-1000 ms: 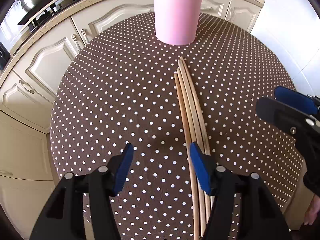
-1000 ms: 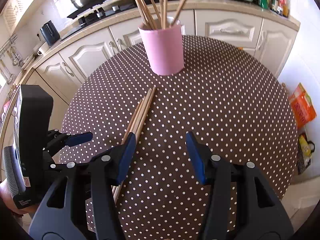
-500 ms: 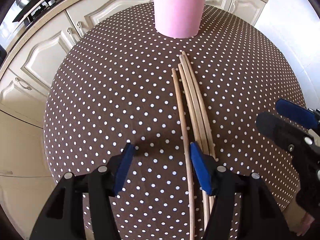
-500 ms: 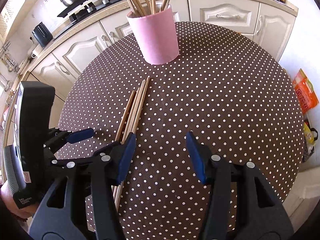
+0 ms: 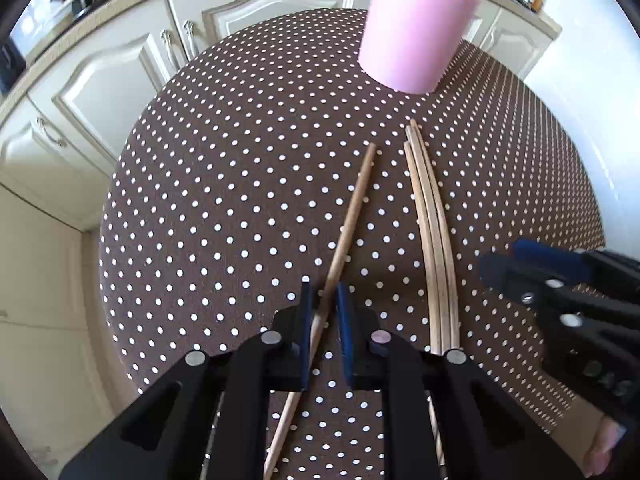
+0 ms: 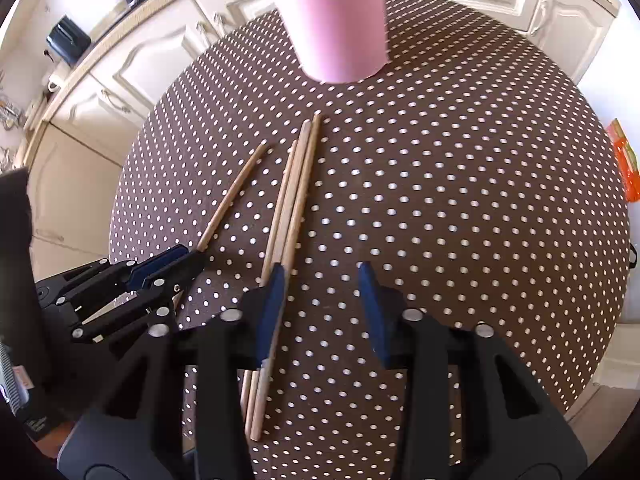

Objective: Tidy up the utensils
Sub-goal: 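Lower both open grippers onto the next chopsticks in the pile, then grasp one wooden chopstick with the left gripper while the right gripper grasps another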

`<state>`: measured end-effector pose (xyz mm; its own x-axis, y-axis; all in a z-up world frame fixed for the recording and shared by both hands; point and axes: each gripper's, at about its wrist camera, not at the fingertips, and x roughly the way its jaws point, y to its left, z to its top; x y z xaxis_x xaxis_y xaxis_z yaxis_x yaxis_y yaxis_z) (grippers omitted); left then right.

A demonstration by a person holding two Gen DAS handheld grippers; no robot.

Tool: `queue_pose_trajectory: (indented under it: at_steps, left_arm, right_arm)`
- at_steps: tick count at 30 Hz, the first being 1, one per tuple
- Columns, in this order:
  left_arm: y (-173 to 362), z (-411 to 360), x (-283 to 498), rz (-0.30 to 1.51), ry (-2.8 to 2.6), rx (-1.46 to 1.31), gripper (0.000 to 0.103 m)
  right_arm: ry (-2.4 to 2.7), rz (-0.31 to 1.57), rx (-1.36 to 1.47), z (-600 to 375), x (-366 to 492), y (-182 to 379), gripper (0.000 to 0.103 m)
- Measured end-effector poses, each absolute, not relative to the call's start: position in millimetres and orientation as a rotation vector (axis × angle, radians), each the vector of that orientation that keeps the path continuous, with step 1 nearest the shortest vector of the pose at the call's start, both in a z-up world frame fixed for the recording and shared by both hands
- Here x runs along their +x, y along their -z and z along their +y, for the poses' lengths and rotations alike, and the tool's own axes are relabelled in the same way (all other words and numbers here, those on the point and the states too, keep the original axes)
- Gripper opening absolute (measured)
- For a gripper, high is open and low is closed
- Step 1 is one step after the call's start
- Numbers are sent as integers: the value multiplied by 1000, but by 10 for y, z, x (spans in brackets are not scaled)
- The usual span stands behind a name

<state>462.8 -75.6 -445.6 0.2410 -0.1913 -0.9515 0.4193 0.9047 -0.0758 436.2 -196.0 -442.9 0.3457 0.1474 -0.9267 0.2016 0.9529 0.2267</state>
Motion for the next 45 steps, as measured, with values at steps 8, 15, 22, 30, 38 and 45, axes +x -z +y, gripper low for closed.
queue_pose_trajectory:
  at_steps: [8, 15, 22, 30, 38, 45]
  left_arm:
    - [4454, -667, 4642, 1261, 432, 177, 13]
    - [4466, -652, 4640, 1262, 445, 174, 13]
    - [4488, -679, 4686, 1282, 456, 177, 13]
    - [4504, -897, 4870, 1350, 453, 257, 13]
    - [4516, -1172, 4959, 1405, 444, 415, 10]
    - [4513, -1275, 4912, 1406, 483, 400, 6]
  right_arm:
    - [69, 1284, 268, -1716, 4609, 4506, 32]
    - [102, 1311, 245, -1540, 4744, 4622, 28]
    - [87, 1369, 246, -1379, 4981, 4717, 26]
    - [-16, 1496, 240, -1481, 5372, 4812, 14]
    - [-76, 1546, 261, -1615, 5595, 4854, 8]
    - [-108, 1546, 299, -1921, 5547, 4941, 6]
